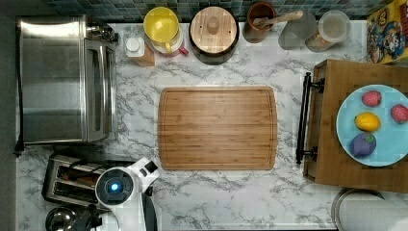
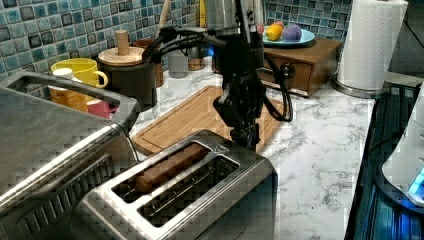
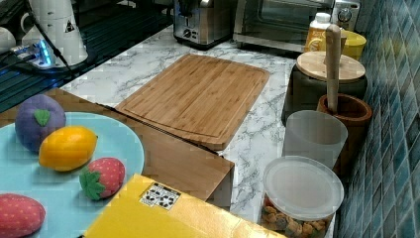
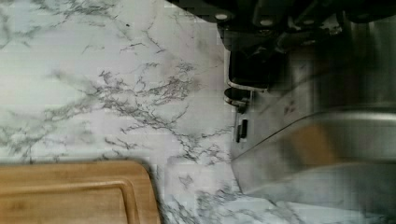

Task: Turn on the toaster.

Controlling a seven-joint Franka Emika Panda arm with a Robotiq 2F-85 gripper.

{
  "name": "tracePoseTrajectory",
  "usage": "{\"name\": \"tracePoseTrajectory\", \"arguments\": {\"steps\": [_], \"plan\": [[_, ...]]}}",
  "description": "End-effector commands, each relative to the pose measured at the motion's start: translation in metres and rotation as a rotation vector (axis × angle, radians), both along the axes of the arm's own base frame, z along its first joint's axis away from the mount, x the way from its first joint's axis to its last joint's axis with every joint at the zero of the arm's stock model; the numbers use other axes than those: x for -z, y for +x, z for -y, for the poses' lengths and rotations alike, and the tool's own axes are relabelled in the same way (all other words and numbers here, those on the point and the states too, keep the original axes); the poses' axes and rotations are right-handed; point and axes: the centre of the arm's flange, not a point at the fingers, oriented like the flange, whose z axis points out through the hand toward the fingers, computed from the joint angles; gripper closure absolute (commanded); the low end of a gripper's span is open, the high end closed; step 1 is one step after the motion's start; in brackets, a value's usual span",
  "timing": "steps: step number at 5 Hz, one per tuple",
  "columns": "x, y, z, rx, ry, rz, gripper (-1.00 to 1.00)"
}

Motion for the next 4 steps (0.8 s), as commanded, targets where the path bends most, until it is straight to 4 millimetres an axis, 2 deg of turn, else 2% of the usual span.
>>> {"name": "tracePoseTrajectory", "arguments": {"steps": [1, 2, 3, 4], "plan": [[0.063, 0.012, 0.095, 0.203, -0.041, -0.192, 1.0], [0.071, -0.001, 0.11, 0.206, -0.013, -0.226, 1.0], [0.103, -0.034, 0.106, 0.149, -0.043, -0.225, 1.0], [0.143, -0.055, 0.083, 0.051, -0.097, -0.297, 1.0]]}}
